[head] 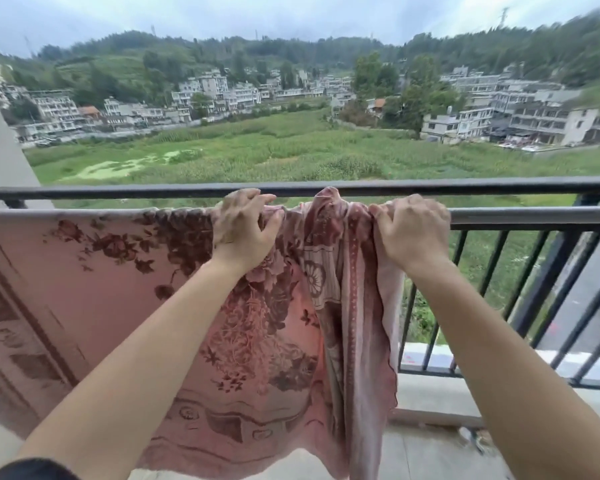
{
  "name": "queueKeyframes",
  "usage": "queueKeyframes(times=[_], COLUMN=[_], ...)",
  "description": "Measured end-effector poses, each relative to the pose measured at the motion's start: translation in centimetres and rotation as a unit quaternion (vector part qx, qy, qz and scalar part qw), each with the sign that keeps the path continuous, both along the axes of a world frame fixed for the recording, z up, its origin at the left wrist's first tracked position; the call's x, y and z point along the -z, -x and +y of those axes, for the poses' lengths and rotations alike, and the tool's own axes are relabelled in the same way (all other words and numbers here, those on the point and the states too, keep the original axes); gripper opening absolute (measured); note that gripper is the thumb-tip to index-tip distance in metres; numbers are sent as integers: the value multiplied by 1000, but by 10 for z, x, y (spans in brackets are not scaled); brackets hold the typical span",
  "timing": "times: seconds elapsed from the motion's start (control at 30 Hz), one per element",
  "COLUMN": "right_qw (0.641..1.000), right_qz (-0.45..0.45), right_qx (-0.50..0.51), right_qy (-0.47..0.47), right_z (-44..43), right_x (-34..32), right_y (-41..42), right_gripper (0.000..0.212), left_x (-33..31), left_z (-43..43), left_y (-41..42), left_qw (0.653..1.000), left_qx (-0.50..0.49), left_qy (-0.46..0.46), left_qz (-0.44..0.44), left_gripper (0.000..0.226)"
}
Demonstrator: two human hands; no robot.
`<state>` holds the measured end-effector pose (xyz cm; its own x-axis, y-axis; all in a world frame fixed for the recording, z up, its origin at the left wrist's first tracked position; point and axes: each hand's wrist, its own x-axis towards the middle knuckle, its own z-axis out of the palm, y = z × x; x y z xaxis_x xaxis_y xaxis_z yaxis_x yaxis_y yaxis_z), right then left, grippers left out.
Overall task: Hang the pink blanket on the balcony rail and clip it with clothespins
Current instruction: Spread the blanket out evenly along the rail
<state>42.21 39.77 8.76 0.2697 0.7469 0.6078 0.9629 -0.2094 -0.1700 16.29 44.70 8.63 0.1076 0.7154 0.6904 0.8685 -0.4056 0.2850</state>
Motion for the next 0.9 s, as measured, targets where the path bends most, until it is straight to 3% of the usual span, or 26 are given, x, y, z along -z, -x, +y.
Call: queueKeyframes(times=[0.1,0.2,0.3,0.33,0.37,0.43,0.53,0.63,0.77,0.83,0.9], right_qw=[995,972,872,837,825,860,930,956,987,992,996], right_qz=[67,219,429,455,443,371,298,201,138,91,70], right_qx=[-71,-58,22,60,101,142,175,206,79,58,42], right_qy=[-26,-70,-233,-297,-337,-319,-125,-48,16,63,38], right_z=[5,4,-12,-19,-27,-38,-49,-58,-53,-47,-46], right_x=[-10,-33,-69,-78,-83,-77,-37,-14,-10,-4,-2], right_y=[3,-19,-58,-72,-86,-110,-135,-128,-97,-92,-97], right_gripper=[38,37,41,41,41,36,30,44,53,49,42], left_x=[1,0,1,1,3,10,24,30,27,27,28], left_z=[0,6,10,11,12,14,18,23,21,19,17], left_y=[-26,-24,-20,-22,-26,-35,-44,-46,-50,-51,-49], left_qw=[998,998,998,998,998,996,994,991,991,994,997], left_qx=[38,45,54,47,36,18,14,25,14,18,27], left_qy=[25,23,-10,-13,-12,-8,-31,-52,-51,-50,-50], left_qz=[45,30,-18,-40,-58,-85,-106,-119,-122,-98,-48], left_gripper=[34,29,23,22,21,23,23,23,31,36,44])
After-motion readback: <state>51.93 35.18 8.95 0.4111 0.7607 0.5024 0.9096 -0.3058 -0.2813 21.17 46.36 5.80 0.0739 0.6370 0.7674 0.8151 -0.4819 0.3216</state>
